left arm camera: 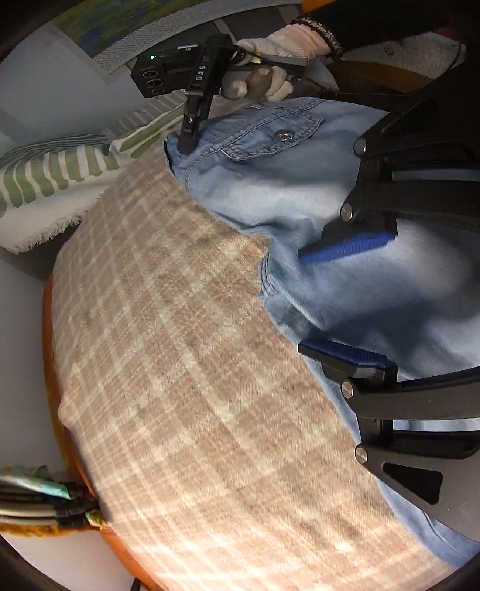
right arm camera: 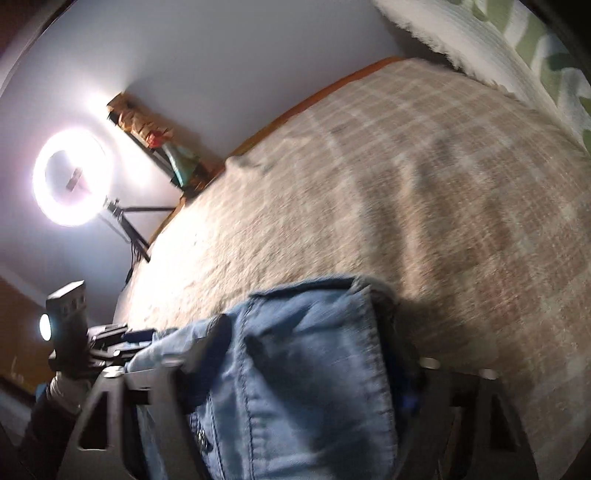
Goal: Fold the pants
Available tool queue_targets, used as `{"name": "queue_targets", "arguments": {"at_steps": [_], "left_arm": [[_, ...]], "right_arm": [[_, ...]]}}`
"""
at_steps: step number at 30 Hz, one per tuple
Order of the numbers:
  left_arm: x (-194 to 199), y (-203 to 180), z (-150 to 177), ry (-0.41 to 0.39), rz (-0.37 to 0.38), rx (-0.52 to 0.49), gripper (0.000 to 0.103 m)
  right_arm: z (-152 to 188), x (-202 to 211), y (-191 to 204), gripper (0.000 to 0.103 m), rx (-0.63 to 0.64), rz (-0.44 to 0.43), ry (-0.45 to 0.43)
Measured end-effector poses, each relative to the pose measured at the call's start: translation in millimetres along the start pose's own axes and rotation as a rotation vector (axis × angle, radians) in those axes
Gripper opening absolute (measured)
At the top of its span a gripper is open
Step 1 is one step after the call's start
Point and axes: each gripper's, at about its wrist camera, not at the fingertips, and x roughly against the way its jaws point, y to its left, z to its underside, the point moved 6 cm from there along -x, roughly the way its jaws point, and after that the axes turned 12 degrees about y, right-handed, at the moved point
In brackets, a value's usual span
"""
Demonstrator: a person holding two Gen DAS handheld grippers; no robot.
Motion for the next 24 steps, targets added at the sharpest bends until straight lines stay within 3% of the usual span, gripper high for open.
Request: {"name": "queue_targets", "arguments": {"at_steps": [1,2,4,10,14,19,22,24], "left_arm": [[-1.4,-2.7,1.0,-0.01,-0.022,-0.015,0.012],[-2.5,-4.8,1.9,-0.014,-0.045,-0.029,0.002],[-3.5,-9.2,4.1,-0.028,-0.094,-0.057,0.001],[36.2,-14.2,-3.0,-0.167,-0.21,-0.094,0.0],[50.6,-20.3,-20.7,-0.216,-0.239,-0.127,0.0],[16.7,-10.3,-45.2,-0.158,-0.289,-0.097,0.002],[25.3,7.1,-43.9,-0.17,-0.356,-0.08,0.002],[42.7,22.2,-35.9,-0.174,-0.351,-0.05,0.006]], "right_arm": [[3.5,-0.5,5.0,0.026,0.009,-0.026,0.006],[6.2,-1.3,9.3,0.023,0.011,-0.053,0.016],[13.9,3.0,23.5,0.01,0.06,0.001,-0.005],[30.1,50.6,72.2,0.002,0.184,0.153,-0.164],[36.1,92.3,91.3,0.002,0.239,0.228,-0.283],[33.7,56.7,66.1,0.002,0.217,0.392,-0.181],[26.8,33.1,44.1,0.002,0.207,0.484,-0.125],[22.2,21.7,36.5,0.002,0.206,0.519,-0.093]]}}
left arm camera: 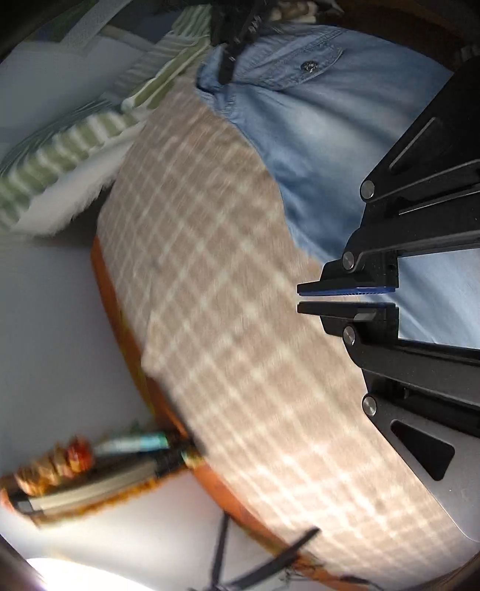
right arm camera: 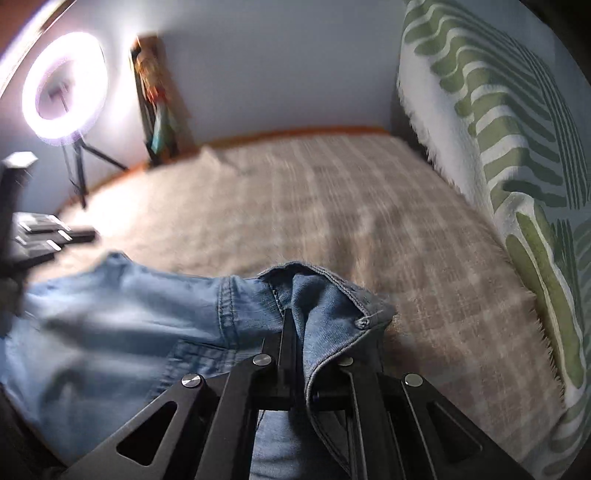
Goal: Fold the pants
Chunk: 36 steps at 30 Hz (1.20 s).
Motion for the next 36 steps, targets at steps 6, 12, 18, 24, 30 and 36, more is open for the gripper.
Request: {"name": "queue_targets", "arguments": {"at_steps": [6,12,18,24,30,36], "left_arm": [[61.2,62.6,35.5,-0.04,-0.026,0.065,0.013],[103.3,114.5,97.5,-0.061,-0.055,0.158,0.024],[111.7,155.5,175.4,-0.031,-0.117,0.264,0.028],[104.2,183.0,244.1,0.004,-0.171,0.332,0.028],[104.3,200.6,270.9,-0.021,-0.15,0.378,0.029],[98.6,208.1,277.7,-0.011,-0.126,0.379,0.041]], "right_arm": [[-2.5,-11.0,-5.2,0.021,0.019,0.065,0.068],[-3.1,28.0,-15.0,0.038,-0.026,0.087,0.009],[-19.9,61.6,39.2,0.042,0.106,0.069,-0.057],[-43.4,53.6,65.4,0.049,0.157,0.209,-0.017],[-43.4,72.1,31.1,0.05,0.089,0.293,-0.007],[-54.8,72.5,114.6,0.056,0.259,-0.031,-0.045]]}}
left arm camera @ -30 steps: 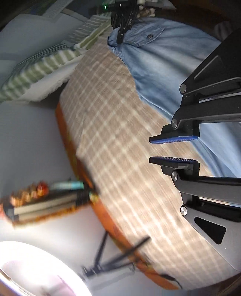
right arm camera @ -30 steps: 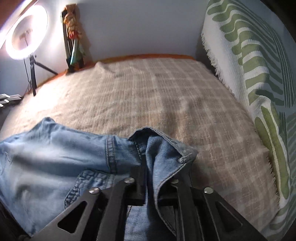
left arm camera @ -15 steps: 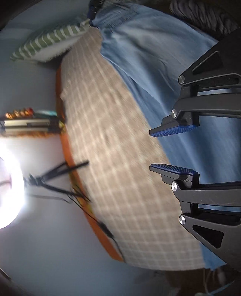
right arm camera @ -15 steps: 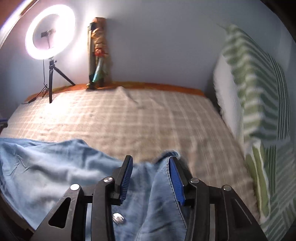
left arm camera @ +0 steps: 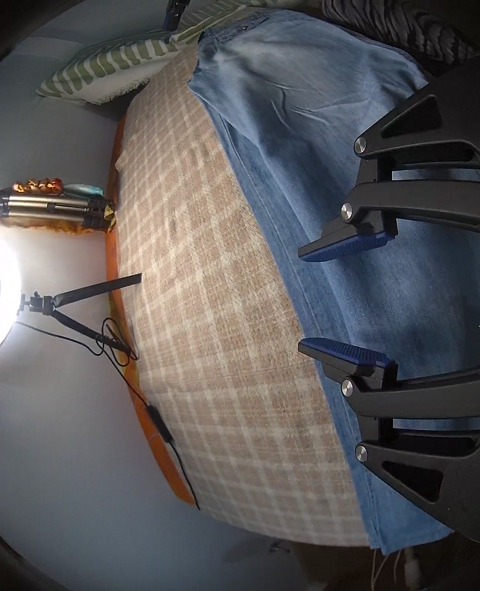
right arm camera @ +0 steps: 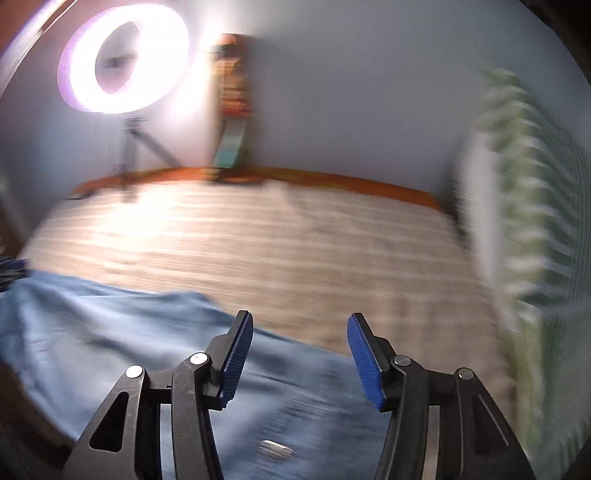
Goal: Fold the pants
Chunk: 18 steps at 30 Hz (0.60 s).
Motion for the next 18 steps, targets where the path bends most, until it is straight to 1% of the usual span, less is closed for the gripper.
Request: {"name": "queue_targets", "arguments": {"at_steps": [1,3,6,9,11,13,16,18], "left_arm": [[-0.2,1.2,3.0,0.004,-0.008,-0.006,0.041],[0.7,4.1,7.1,0.005,-0.022,-0.006,0.041],[4.0,13.5,14.3,0.005,-0.013,0.021,0.041],[3.9,25.1,21.7,0.016,-0.013,0.051,0.041],[1.6,32.4,26.5,0.028,-0.021,0.067,0.041],[-0.4,36.5,30.2,0.037,-0.015,0.08,0.041],[-4.4,41.5,33.8,0.049,-0.018,0.089,0.041],[-6.2,44.0,34.5,0.054,-0.019,0.093,0.041]], "right_arm": [[-7.9,-8.4,21.9,0.056,0.049,-0.056,-0.012],[-18.2,-25.6,59.2,0.054,0.154,-0.103,-0.015],[-25.8,-56.1,103.3,0.042,0.29,-0.145,0.029],[-31.6,-88.8,149.1,0.042,0.436,-0.19,0.091],[-27.9,-101.9,167.0,0.043,0.498,-0.225,0.117],[-29.2,-114.5,181.9,0.044,0.552,-0.243,0.138],[-25.6,-124.5,200.4,0.044,0.615,-0.281,0.157],[-22.2,-127.2,211.0,0.042,0.655,-0.295,0.16]]}}
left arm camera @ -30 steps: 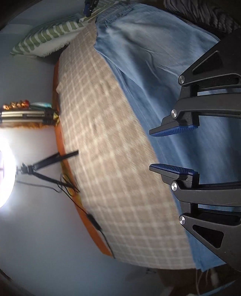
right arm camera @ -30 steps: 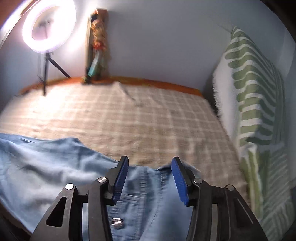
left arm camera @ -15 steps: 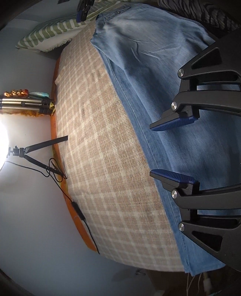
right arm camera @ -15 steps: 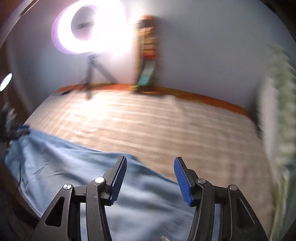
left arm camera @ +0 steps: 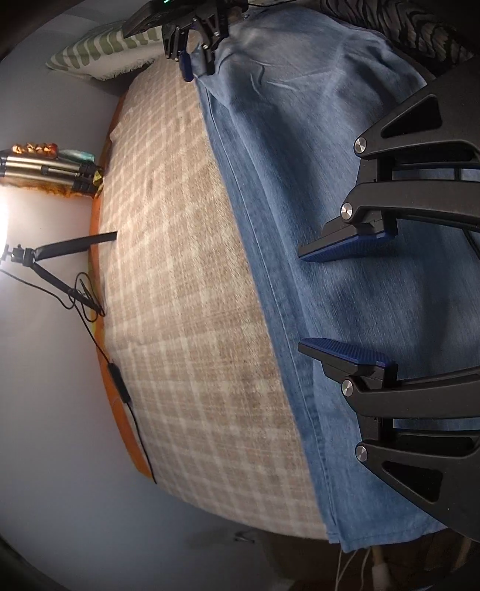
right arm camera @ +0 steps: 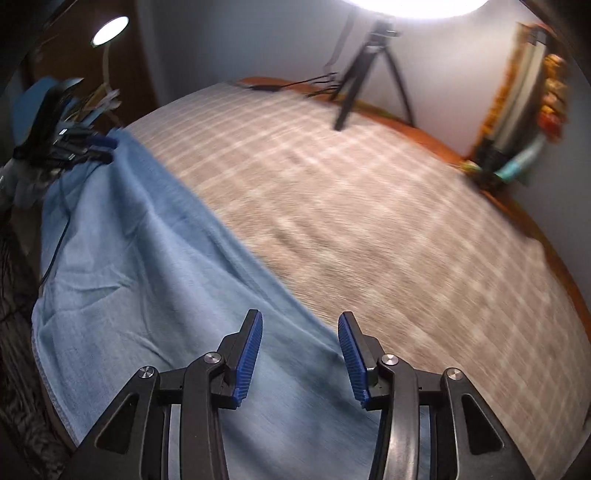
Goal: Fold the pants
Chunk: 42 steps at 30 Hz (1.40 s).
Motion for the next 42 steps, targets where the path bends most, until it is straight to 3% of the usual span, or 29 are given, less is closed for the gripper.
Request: {"name": "queue_targets", "arguments": {"at_steps": [6,10,13,18,21,26,28,29,34,38,42], "left_arm": [[-0.4,3.8,0.0,0.002,-0.004,0.008,0.041],[3.2,8.8,-0.7,-0.009,-0.005,0.027,0.041],[5.8,13.6,0.0,-0.015,-0.004,0.045,0.041],[7.0,17.4,2.4,-0.015,-0.01,0.052,0.041],[5.8,19.9,4.1,-0.009,-0.031,0.051,0.041],[9.0,41.7,7.6,-0.007,-0.139,0.082,0.041],[11.6,59.3,10.5,-0.005,-0.179,0.116,0.041],[13.6,69.3,12.6,-0.006,-0.192,0.139,0.041],[34.9,128.7,39.7,-0.032,-0.167,0.313,0.044],[43.6,165.3,65.2,-0.041,-0.124,0.435,0.046],[38.2,187.3,87.5,-0.002,-0.187,0.472,0.046]], "right_arm": [[-1.0,-21.1,25.9,0.041,0.143,0.055,0.065],[-0.1,-19.5,31.4,0.016,0.114,0.032,0.056],[3.1,-18.5,41.6,0.003,0.14,0.123,0.045],[2.6,9.4,38.9,0.0,0.084,0.187,-0.035],[-3.9,28.5,22.0,0.0,-0.016,0.198,-0.103],[-6.6,0.7,19.5,0.003,-0.009,0.209,0.011],[-6.6,-7.1,15.9,0.037,-0.024,0.235,0.06],[-5.1,-5.4,15.0,0.041,-0.038,0.252,0.057],[-2.8,30.4,20.9,0.039,-0.093,0.211,-0.037],[-4.9,54.9,49.3,0.039,-0.082,0.118,-0.089],[-18.5,54.7,80.7,0.039,-0.04,0.063,-0.084]]}}
